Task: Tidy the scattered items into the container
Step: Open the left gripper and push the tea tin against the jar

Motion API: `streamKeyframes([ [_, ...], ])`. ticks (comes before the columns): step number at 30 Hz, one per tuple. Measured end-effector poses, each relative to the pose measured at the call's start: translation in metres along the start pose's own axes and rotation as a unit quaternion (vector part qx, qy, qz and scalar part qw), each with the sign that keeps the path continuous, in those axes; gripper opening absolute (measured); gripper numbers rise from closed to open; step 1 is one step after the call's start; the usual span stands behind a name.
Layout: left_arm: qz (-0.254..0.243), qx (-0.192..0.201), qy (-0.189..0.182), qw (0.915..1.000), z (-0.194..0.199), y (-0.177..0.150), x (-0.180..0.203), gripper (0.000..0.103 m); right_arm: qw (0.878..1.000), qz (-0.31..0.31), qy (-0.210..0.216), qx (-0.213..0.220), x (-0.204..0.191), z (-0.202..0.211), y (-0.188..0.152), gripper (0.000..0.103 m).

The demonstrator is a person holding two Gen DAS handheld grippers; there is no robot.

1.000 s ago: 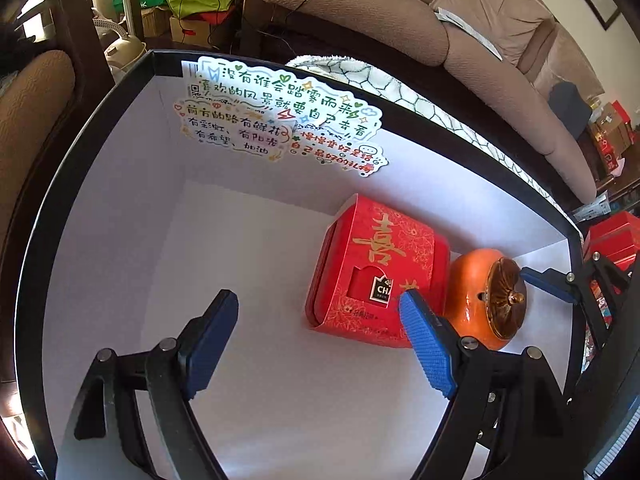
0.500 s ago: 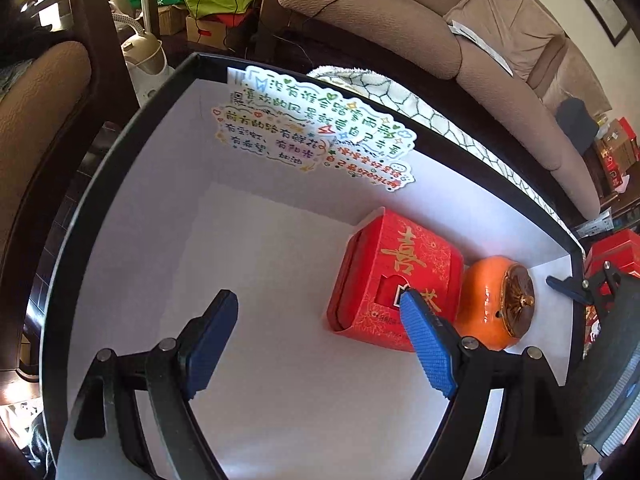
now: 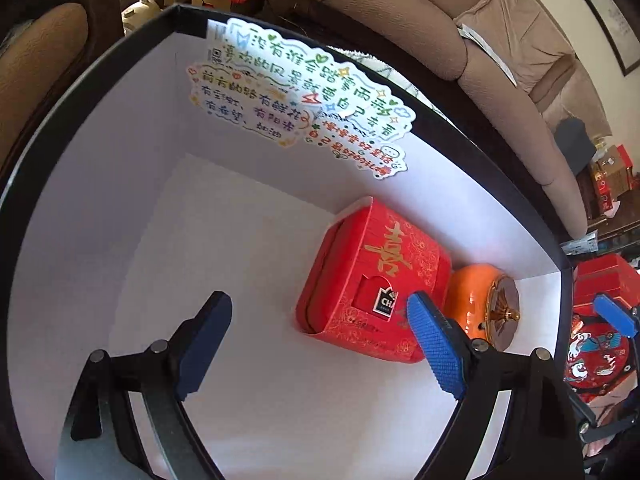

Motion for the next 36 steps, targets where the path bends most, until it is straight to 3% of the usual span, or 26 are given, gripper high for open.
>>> streamKeyframes([
  [4,-0.03,-0.007,-0.01,0.9995,-0.006,-0.009,0.017,0.091,1.0,-0.001,0.018,0.011,-0.006,-0.003,-0.001,0.075],
  [8,-0.056,-0.016,0.004,0.9983,-0.016,-0.02,0.032,0.089,0.999,-0.03,0.032,0.028,0.004,0.0,-0.002,0.048],
  [9,-0.061,-0.017,0.004,0.998,-0.018,-0.022,0.037,0.089,0.998,-0.042,0.038,0.032,0.008,0.001,-0.003,0.045],
  [12,-0.078,-0.02,0.005,0.9967,-0.022,-0.028,0.051,0.088,0.996,-0.066,0.043,0.04,0.018,0.005,-0.007,0.045],
  [17,-0.127,0.007,0.062,0.9899,-0.024,-0.023,0.064,0.088,0.995,-0.081,0.051,0.042,0.026,0.007,-0.016,0.045],
  [20,-0.115,0.021,0.044,0.9921,-0.019,-0.008,0.065,0.088,0.995,-0.08,0.052,0.039,0.026,0.004,-0.021,0.045],
  [23,-0.127,-0.001,0.024,0.9916,-0.025,-0.004,0.072,0.089,0.995,-0.082,0.05,0.038,0.028,0.004,-0.024,0.045],
  [36,-0.146,-0.006,0.022,0.9891,-0.026,-0.009,0.077,0.088,0.993,-0.103,0.052,0.033,0.032,0.001,-0.04,0.045],
])
Point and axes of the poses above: each gripper's, at about its wrist camera, not at the fingertips, and z roughly against the way its jaws point, x to its right, y to its top, the point moved 8 cm from there along -z, roughly the way its jaws point, and after that the axes turned 8 degrees about z, right-handed, at the moved point
